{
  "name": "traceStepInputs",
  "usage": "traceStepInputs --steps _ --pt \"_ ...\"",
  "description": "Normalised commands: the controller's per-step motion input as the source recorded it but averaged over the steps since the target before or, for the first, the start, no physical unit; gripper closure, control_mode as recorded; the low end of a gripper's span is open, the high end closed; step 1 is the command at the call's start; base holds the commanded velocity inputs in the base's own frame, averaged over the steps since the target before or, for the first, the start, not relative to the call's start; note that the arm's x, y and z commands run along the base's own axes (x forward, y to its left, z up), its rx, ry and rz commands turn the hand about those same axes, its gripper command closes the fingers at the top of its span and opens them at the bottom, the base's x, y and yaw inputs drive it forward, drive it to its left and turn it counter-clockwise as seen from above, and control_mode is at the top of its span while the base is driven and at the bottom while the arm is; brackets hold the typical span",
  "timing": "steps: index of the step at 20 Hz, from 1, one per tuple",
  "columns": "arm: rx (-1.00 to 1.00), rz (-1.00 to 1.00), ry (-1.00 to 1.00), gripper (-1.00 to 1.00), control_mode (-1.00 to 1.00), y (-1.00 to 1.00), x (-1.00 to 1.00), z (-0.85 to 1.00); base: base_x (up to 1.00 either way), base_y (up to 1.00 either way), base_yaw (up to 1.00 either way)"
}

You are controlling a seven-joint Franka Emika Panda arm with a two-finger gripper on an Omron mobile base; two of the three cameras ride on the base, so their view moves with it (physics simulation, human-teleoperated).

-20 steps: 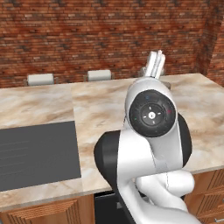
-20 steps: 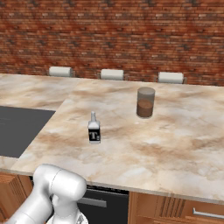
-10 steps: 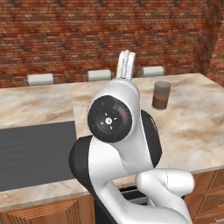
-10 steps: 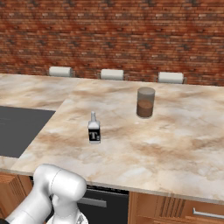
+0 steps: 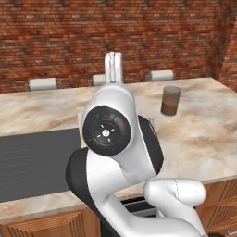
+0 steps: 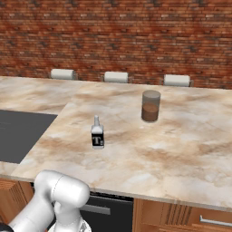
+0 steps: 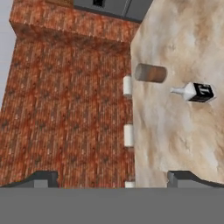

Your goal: Open the cabinet directly in front. Then move the liquor and the cup to the dining counter with the jar on it.

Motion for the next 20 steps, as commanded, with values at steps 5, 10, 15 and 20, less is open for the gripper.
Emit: traceStepInputs --steps 5,10,15,20 --pt "-0.04 0.08 0.04 -1.00 -1.00 0.22 0.01 0.00 0.00 0.00 0.00" --pt "0.00 0.03 0.01 -1.00 1.00 0.14 0.00 0.00 -0.01 0.24 0.02" --pt "0.00 0.00 0.00 -1.00 1.00 0.00 0.00 0.00 -0.01 0.80 0.15" --pt "0.00 0.00 0.00 -1.00 1.00 0.00 0.00 0.00 -0.03 0.93 0.19"
